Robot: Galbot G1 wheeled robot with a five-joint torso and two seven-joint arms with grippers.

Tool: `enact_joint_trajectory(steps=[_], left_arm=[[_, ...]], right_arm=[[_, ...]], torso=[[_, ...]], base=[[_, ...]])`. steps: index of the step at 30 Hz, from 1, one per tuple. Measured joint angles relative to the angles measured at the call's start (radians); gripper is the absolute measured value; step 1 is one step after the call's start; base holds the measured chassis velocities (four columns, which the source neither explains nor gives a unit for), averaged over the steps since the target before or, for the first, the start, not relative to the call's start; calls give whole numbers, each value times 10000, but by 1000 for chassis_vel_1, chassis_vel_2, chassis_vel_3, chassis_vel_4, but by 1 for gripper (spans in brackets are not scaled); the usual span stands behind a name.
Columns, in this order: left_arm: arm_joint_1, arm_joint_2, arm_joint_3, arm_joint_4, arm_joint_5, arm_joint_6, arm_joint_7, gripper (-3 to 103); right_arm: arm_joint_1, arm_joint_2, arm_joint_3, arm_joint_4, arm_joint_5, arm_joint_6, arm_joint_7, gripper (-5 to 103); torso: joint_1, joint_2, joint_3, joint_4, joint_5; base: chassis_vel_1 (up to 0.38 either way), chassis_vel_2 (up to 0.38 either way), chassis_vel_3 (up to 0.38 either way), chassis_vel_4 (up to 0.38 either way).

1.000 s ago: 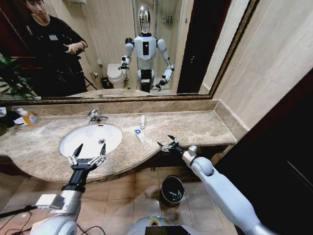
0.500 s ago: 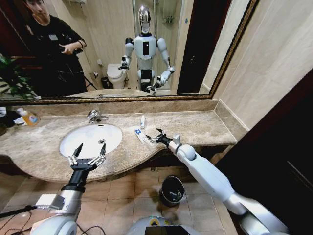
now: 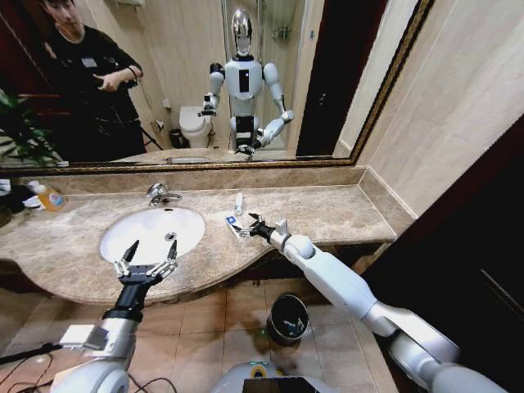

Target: Pick up the trash from the sink and place it in the trash bin.

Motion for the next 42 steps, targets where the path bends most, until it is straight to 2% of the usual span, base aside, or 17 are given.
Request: enact_joint_trajectory(steps=[7,8,10,13,14,17,19,20,22,26,28,31,32,34,42], left_arm=[[1,0,0,0,0,0,0,100],[0,0,0,0,0,0,0,100],[0,0,0,0,0,0,0,100],[0,0,0,0,0,0,0,100],[0,0,0,0,0,0,0,100],[0,0,0,0,0,0,0,100],[0,0,0,0,0,0,0,100],[1,0,0,0,0,0,0,100],[0,0,0,0,0,0,0,100],[0,0,0,0,0,0,0,100],[0,0,0,0,0,0,0,100],[0,0,0,0,0,0,0,100],[0,0,0,0,0,0,0,100],[0,0,0,0,0,0,0,100],[0,0,0,0,0,0,0,100]], right_arm=[[-11,6,-219,-33,-28,-91,128,101],[0,-12,-272,-38,-37,-97,130,93],[8,-23,-309,-40,-38,-98,132,93],[46,-55,-402,-60,-41,-98,135,77],[46,-55,-402,-60,-41,-98,135,77],[57,-70,-414,-66,-44,-98,136,61],[57,-73,-414,-66,-45,-98,136,61],[54,-94,-417,-60,-46,-97,136,50],[51,-106,-417,-53,-46,-96,136,50],[-3,-201,-415,24,-46,-76,127,28],[-19,-224,-413,49,-46,-76,122,28],[-77,-263,-377,81,-46,-72,97,12],[-77,-263,-377,81,-46,-72,97,12],[-101,-259,-358,82,-48,-65,60,3],[-142,-213,-355,129,-51,-51,31,0]], torso=[[0,0,0,0,0],[0,0,0,0,0],[0,0,0,-1,0],[0,0,0,0,0],[0,0,0,0,0],[0,0,0,0,0],[0,0,0,0,0],[0,0,0,0,1],[0,0,0,0,1],[0,0,0,0,1],[0,1,0,0,1],[0,2,0,0,1],[0,2,0,0,1],[0,2,0,0,1],[0,2,0,0,1]], base=[[0,0,0,0],[0,0,0,0],[0,0,0,0],[0,0,0,0],[0,0,0,0],[0,0,0,0],[0,0,0,0],[0,0,0,0],[0,0,0,0],[0,0,0,0],[0,0,0,0],[0,0,0,0],[0,0,0,0],[0,0,0,0],[0,0,0,0]])
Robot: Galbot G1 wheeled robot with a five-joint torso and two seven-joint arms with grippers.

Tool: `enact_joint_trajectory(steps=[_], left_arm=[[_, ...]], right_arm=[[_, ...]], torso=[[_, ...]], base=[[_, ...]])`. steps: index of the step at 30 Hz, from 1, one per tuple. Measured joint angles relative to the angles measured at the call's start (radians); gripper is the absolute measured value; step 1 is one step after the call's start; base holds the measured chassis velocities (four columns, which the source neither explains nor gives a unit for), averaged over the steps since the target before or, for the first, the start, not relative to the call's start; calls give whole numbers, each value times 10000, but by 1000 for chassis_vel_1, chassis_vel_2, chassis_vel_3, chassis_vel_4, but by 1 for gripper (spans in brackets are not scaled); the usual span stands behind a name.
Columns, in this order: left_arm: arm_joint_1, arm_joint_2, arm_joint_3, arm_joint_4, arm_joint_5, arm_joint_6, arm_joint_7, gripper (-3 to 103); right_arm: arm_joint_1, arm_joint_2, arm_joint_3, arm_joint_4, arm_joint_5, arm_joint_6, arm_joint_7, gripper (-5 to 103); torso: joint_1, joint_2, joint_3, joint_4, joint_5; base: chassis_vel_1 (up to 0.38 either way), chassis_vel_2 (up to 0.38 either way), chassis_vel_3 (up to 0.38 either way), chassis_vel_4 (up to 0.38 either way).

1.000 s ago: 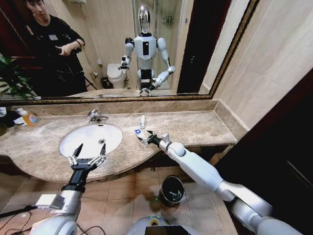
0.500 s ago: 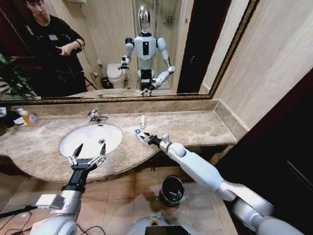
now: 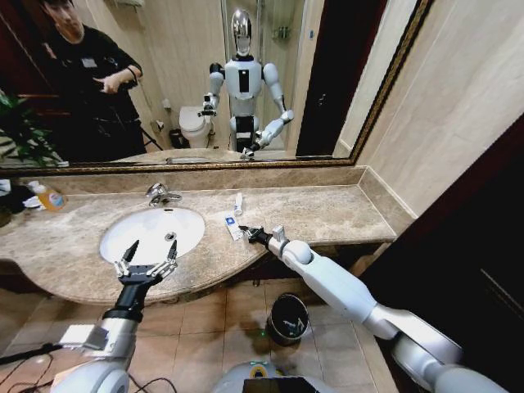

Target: Pick up the trash from the sink and place it in the trash bin.

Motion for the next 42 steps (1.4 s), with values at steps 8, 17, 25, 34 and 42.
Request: enact_joint_trajectory(steps=[8,17,25,34,42], left_arm=[[0,0,0,0,0,0,0,100],[0,0,0,0,0,0,0,100],[0,0,0,0,0,0,0,100],[0,0,0,0,0,0,0,100],[0,0,0,0,0,0,0,100]], right_arm=[[-29,-19,81,102,-1,-14,-55,8],[16,98,-1,-96,-44,-6,32,46],[1,147,-233,-147,-44,-2,65,79],[12,198,-293,-196,-36,29,86,60],[-28,47,-184,-125,-9,180,93,36]], torso=[[0,0,0,0,0],[0,0,0,0,0],[0,0,0,0,0],[0,0,0,0,0],[0,-2,0,0,0]], base=[[0,0,0,0],[0,0,0,0],[0,0,0,0],[0,0,0,0],[0,0,0,0]])
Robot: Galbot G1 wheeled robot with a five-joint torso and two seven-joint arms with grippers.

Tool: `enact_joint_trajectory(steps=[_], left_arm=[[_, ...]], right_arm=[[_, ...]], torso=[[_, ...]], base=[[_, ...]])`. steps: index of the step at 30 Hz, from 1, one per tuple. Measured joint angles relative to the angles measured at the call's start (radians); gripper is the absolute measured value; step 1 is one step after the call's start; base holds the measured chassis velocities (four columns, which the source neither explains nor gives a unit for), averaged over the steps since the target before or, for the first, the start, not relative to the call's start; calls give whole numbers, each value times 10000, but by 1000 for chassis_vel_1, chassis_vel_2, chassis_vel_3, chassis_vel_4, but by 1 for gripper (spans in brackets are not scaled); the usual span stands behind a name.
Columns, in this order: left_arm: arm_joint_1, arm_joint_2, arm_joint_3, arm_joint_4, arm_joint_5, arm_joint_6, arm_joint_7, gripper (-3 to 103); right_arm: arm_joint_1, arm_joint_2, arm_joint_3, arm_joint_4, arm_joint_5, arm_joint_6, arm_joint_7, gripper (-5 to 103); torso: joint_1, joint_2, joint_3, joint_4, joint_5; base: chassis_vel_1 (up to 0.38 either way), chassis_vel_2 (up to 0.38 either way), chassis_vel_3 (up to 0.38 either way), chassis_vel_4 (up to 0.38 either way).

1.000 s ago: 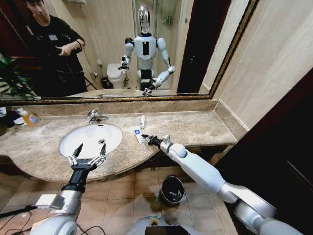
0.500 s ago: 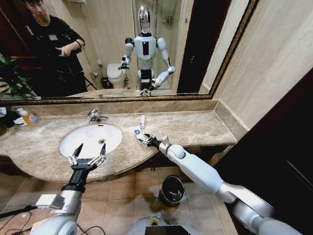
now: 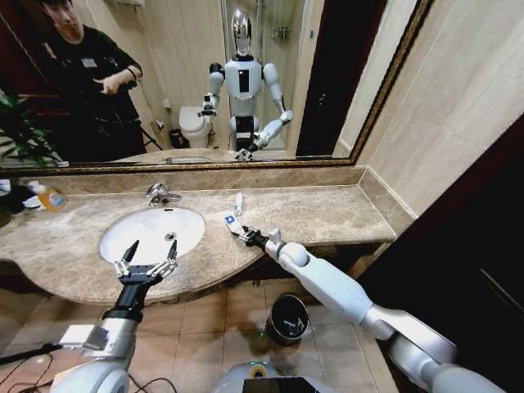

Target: Pick up the trash from the sink and place it in the trash bin.

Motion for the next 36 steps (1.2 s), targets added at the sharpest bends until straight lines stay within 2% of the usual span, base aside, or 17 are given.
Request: enact_joint_trajectory(steps=[1,4,6,7,8,10,12,13,18,23,27,30,34,35,36], left_arm=[[0,0,0,0,0,0,0,100],[0,1,0,0,0,0,0,100],[0,1,0,0,0,0,0,100],[0,0,0,0,0,0,0,100],[0,0,0,0,0,0,0,100],[0,0,0,0,0,0,0,100],[0,0,0,0,0,0,0,100],[0,0,0,0,0,0,0,100],[0,1,0,0,0,-1,0,100],[0,0,0,0,0,0,5,100],[-1,0,0,0,0,0,4,100],[0,1,0,0,0,0,1,100],[0,1,0,0,0,-1,0,100],[0,1,-1,0,0,0,-1,100],[0,1,-1,0,0,0,-2,100]], right_arm=[[0,0,0,0,0,0,0,36],[-75,-49,98,77,1,54,1,24],[-108,-70,136,110,-2,82,1,24],[-152,-91,190,168,-12,117,5,16],[-173,-98,215,198,-22,131,12,16],[-256,-135,324,353,-71,176,88,8],[-298,-160,386,454,-102,211,131,8],[-384,-212,513,677,-150,261,174,2],[-686,-452,1007,1343,-262,366,192,0],[-1523,-996,2049,2504,-288,350,147,0],[-3011,-1770,3322,3763,-257,317,-143,0],[-4278,-2275,4123,4713,-230,579,-332,0],[-5424,-2469,4722,5416,-215,952,-493,0],[-6021,-2449,5019,5593,-229,1136,-759,0],[-7085,-2283,5567,5678,-317,1513,-1439,0]], torso=[[0,0,0,0,0],[0,0,0,0,1],[0,0,0,0,1],[0,0,0,0,0],[0,0,0,0,0],[0,0,0,0,0],[0,0,0,0,1],[0,0,0,0,1],[0,0,0,0,1],[0,0,-1,2,3],[0,0,-1,-2,2],[-1,2,-1,-2,2],[-1,2,-1,0,2],[-1,2,-2,1,2],[-1,2,-1,-1,3]], base=[[0,0,0,0],[0,0,0,0],[0,0,0,0],[0,0,0,0],[0,0,0,0],[0,0,0,0],[0,0,0,0],[0,0,0,0],[0,0,0,0],[0,0,0,0],[0,0,0,0],[0,0,0,0],[0,0,0,0],[0,0,0,0],[0,0,0,0]])
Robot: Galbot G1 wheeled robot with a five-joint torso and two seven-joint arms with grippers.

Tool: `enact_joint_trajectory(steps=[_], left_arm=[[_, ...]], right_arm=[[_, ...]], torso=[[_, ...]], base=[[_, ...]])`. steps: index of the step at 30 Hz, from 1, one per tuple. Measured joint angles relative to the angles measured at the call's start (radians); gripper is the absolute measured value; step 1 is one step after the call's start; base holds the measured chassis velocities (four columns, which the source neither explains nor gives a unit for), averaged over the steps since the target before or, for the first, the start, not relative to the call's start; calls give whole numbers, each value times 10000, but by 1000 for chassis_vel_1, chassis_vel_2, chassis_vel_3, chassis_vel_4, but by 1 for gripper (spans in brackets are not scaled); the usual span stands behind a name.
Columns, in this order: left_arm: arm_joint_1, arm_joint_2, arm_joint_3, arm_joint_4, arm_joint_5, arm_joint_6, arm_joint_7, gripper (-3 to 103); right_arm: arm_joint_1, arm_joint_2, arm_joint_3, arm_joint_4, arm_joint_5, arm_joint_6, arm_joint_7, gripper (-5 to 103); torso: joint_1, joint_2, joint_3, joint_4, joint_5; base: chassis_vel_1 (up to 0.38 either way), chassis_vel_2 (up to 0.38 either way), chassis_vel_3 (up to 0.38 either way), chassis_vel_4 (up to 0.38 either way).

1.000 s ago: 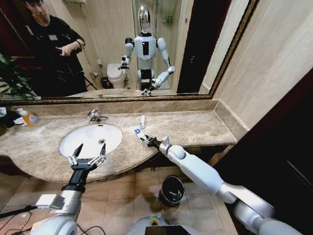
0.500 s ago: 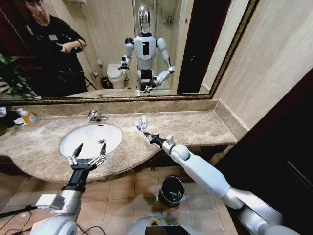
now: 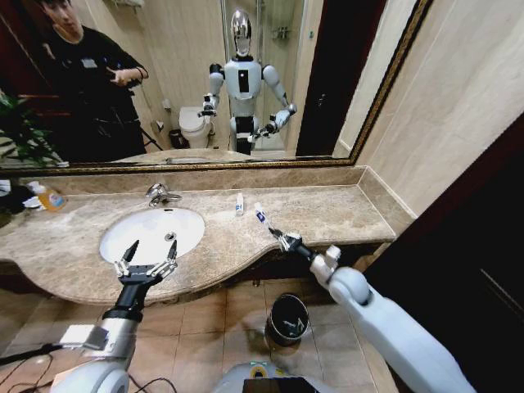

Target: Pick up the trash from the sink and place it in the trash bin.

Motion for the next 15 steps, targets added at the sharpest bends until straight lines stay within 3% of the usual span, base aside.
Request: enact_joint_trajectory(steps=[1,9,15], left_arm=[[0,0,1,0,0,0,2,100],[0,0,1,0,0,0,1,100],[0,0,1,0,0,0,2,100]], right_arm=[[-707,147,301,-35,-38,562,-407,0],[-2345,758,1640,-1093,-26,1985,-2075,0],[-2823,1182,2011,-2231,103,2655,-2450,0]], torso=[[0,0,0,0,1],[0,1,0,1,-3],[0,0,0,1,-4]], base=[[0,0,0,0],[0,0,0,0],[0,0,0,0]])
